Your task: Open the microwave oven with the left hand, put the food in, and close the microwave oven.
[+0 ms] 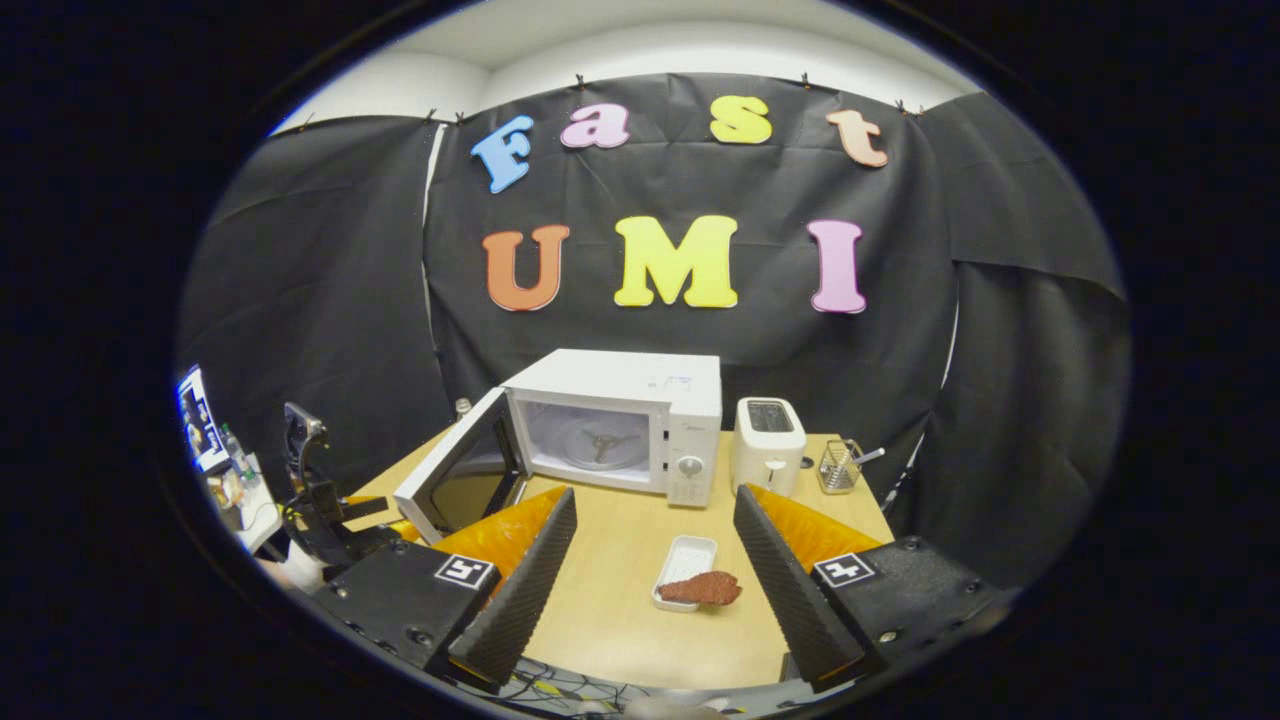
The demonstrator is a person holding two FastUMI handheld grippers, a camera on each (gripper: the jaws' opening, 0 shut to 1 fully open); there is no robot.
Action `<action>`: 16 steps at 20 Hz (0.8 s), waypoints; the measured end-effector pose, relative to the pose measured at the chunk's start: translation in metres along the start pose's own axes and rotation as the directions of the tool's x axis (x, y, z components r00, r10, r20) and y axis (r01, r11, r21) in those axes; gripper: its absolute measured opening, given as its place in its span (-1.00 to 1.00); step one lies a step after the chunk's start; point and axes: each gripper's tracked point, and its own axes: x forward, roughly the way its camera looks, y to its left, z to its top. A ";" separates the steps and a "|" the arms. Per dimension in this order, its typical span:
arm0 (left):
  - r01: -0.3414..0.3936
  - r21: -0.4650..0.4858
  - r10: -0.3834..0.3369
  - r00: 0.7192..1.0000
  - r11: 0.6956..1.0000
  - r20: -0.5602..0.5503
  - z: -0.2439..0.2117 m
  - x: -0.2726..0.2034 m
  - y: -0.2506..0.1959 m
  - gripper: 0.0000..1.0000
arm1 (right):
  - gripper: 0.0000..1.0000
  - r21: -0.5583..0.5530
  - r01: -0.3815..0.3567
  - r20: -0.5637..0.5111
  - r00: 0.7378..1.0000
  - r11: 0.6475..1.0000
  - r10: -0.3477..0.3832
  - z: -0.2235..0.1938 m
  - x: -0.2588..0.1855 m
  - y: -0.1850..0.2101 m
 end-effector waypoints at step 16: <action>-0.169 -0.002 0.169 0.986 0.986 0.006 0.013 -0.063 0.042 0.92 | 1.00 0.099 0.010 -0.191 0.982 0.995 0.009 -0.116 0.076 -0.070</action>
